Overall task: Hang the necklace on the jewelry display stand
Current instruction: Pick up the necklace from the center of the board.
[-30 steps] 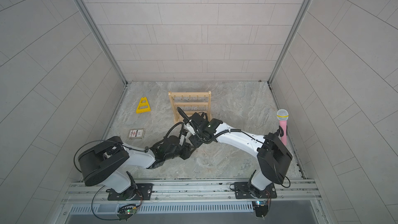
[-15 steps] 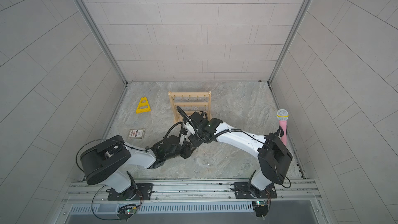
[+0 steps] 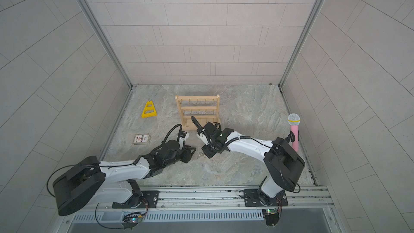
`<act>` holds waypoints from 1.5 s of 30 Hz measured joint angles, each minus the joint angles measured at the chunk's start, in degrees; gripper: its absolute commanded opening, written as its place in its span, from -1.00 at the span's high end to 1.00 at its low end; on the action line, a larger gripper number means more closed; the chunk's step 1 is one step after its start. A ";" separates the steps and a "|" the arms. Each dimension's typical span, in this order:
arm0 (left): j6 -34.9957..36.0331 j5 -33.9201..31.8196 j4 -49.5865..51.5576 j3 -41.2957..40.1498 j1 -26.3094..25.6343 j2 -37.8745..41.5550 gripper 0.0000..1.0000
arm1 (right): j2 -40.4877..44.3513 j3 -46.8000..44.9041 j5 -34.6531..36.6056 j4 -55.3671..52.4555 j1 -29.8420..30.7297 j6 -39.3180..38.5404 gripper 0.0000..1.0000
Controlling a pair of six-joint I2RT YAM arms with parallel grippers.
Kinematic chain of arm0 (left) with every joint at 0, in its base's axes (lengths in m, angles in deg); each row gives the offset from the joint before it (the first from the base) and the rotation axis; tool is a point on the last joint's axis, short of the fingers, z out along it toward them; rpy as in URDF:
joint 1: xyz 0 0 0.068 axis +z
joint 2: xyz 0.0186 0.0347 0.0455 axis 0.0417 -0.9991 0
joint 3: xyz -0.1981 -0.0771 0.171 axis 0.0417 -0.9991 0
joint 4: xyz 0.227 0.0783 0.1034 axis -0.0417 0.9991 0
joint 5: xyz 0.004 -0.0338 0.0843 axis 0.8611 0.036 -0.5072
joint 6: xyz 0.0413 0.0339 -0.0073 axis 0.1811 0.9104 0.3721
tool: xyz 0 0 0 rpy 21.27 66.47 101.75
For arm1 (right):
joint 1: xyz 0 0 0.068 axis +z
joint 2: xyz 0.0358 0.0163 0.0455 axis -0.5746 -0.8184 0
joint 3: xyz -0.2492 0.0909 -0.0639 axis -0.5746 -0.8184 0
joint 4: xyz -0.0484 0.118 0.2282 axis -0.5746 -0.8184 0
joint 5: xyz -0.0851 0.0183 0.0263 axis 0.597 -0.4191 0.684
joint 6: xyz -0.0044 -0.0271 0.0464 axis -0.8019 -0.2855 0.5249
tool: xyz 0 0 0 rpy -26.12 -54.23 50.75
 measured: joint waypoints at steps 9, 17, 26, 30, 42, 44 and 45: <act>-2.54 -1.03 8.94 -0.83 7.04 7.82 0.15 | -6.49 0.13 2.01 3.56 1.84 -0.83 0.26; -2.64 -0.48 11.02 -0.92 8.09 9.64 0.15 | -9.77 1.92 4.66 4.28 2.27 -1.44 0.27; -2.64 0.28 12.15 -1.03 8.61 10.47 0.16 | -11.67 3.80 6.10 5.05 3.08 -1.81 0.72; -2.60 0.61 12.41 -1.03 9.01 10.78 0.16 | -11.67 3.80 6.19 4.92 3.37 -1.77 0.89; -2.62 2.40 13.00 -1.01 9.25 10.29 0.17 | -9.40 3.80 6.51 2.64 3.69 -1.79 1.00; -2.60 3.19 13.05 -0.98 9.25 9.64 0.17 | -8.31 3.82 6.49 2.25 3.72 -1.77 1.00; -2.58 3.63 13.09 -0.92 9.25 9.31 0.17 | -7.87 3.82 6.49 2.08 3.74 -1.77 1.00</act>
